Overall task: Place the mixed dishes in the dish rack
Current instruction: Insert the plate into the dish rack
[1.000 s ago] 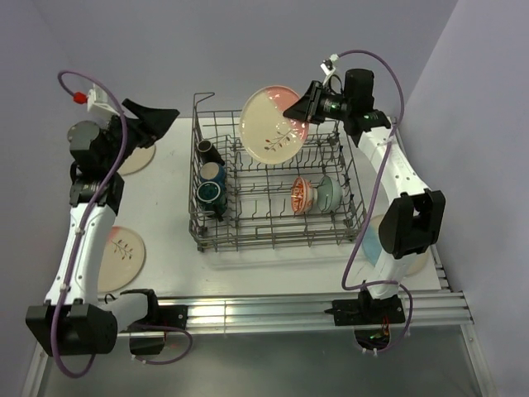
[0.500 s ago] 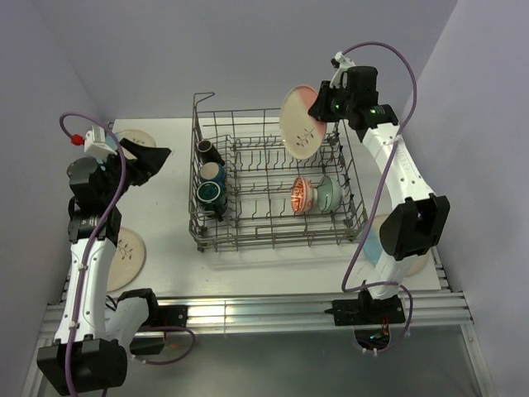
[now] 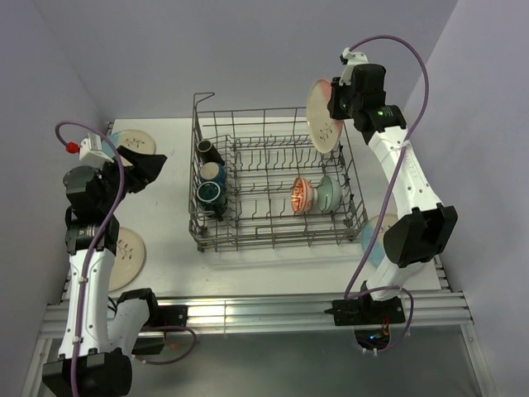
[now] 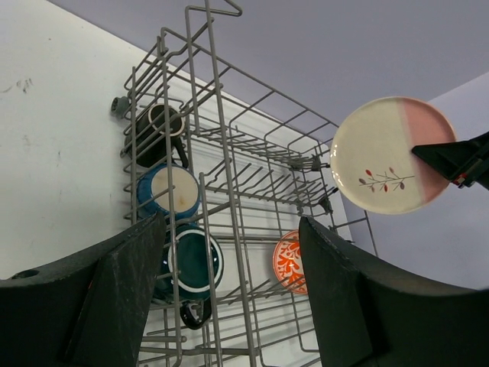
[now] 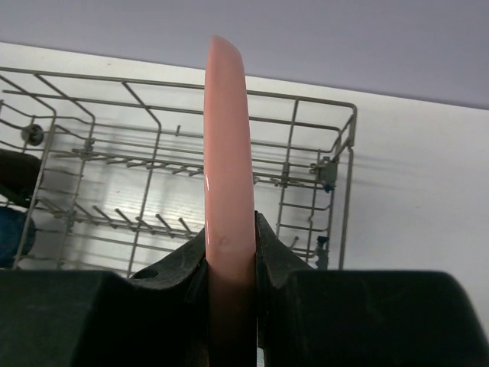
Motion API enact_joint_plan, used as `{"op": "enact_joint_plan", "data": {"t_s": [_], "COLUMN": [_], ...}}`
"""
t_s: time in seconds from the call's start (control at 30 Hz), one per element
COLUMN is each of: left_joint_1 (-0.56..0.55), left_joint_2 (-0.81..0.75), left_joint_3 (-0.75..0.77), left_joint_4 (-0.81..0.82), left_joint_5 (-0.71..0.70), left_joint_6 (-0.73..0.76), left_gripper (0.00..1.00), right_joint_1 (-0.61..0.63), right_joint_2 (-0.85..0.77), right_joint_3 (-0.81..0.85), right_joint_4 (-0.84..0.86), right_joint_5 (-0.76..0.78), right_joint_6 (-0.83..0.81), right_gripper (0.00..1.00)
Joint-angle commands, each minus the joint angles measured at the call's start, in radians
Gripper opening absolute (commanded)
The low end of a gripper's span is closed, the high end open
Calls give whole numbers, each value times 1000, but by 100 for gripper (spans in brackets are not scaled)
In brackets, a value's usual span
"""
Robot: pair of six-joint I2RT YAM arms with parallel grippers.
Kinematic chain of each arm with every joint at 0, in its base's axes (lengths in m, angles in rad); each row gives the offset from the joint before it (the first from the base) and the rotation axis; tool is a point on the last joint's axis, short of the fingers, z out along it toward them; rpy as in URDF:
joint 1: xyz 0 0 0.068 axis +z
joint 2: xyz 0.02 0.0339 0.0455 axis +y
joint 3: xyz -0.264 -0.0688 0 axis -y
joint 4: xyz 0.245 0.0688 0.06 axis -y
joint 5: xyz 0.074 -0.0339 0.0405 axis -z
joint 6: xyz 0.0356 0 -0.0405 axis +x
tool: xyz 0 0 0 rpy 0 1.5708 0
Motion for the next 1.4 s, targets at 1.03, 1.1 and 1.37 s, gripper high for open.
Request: {"op": "enact_joint_plan", "data": {"t_s": [1.03,1.1,1.37], "left_joint_1": [30,30,34], "left_joint_2": [-33,-32,-19], "left_joint_3": [-43,-46,-46], "left_joint_4": [-32,-29,-43], "left_joint_5": [-9,-12,-30], "left_joint_6": [46,40,21], "left_gripper": [78,78,78], "right_joint_1": [37,41,61], "right_joint_2": [95,121,188], "right_joint_3": [-115,-115,-114], "right_joint_4": [242,239,250], "right_joint_5": [177,186,212], "right_joint_6": [-100,-89,-54], "right_gripper": [0,0,16]}}
